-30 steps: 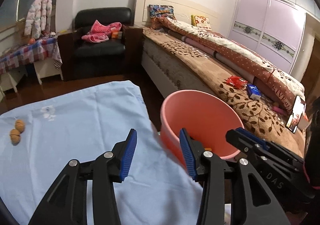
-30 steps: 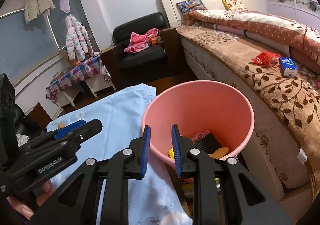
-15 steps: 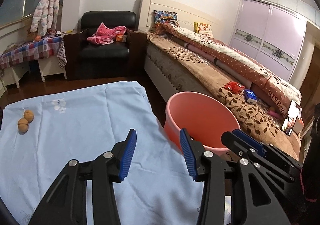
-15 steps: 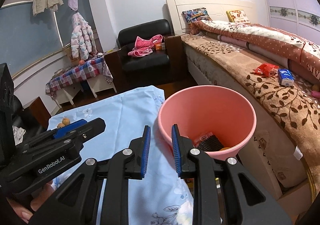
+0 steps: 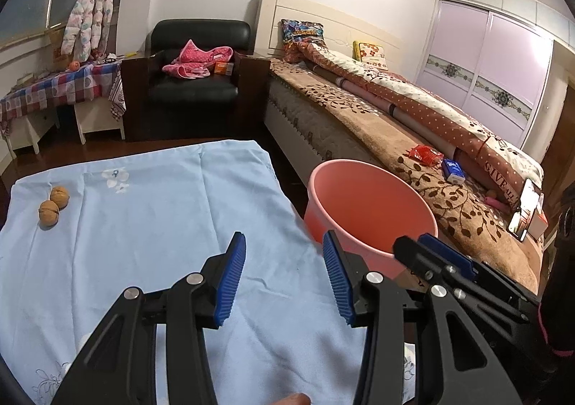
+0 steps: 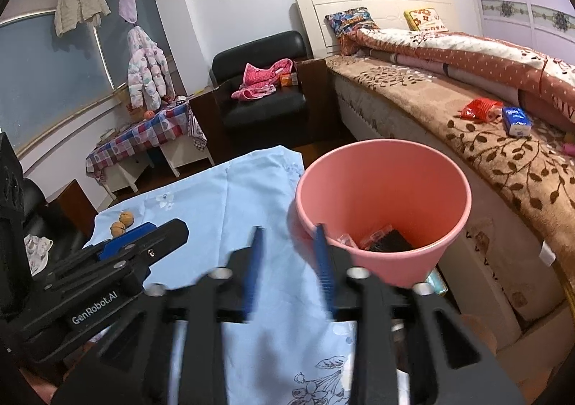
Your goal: Collect trash
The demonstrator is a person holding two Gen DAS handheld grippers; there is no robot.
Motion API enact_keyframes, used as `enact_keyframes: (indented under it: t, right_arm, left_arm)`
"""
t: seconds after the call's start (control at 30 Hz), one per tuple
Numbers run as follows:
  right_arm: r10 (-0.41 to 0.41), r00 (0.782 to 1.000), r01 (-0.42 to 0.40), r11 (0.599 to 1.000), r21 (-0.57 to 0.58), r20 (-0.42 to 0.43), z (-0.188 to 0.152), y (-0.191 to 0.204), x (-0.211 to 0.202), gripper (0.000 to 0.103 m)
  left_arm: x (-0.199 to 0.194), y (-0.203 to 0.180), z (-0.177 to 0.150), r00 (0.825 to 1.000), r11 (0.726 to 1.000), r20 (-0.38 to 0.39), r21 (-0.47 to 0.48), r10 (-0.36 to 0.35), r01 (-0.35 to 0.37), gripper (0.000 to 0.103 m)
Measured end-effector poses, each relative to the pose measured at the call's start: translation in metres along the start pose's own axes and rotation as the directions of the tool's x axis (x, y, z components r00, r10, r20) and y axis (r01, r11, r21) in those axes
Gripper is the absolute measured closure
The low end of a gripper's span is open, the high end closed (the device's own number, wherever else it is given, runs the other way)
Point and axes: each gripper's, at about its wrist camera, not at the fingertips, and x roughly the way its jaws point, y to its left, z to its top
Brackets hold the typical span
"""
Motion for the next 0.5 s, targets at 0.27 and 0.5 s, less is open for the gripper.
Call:
enact_keyframes:
  t: [0.27, 0.5]
  right_arm:
    - [-0.001, 1.0, 0.001, 1.0, -0.028, 0.0, -0.004, 0.006, 0.004, 0.062]
    - [-0.002, 1.0, 0.002, 0.999, -0.054, 0.012, -0.007, 0.011, 0.002, 0.053]
  left_arm:
    - [0.001, 0.002, 0.002, 1.0, 1.0, 0.001, -0.002, 0.016, -0.016, 0.063]
    - [0.0, 0.003, 0.003, 0.999, 0.999, 0.02, -0.002, 0.039, -0.039, 0.065]
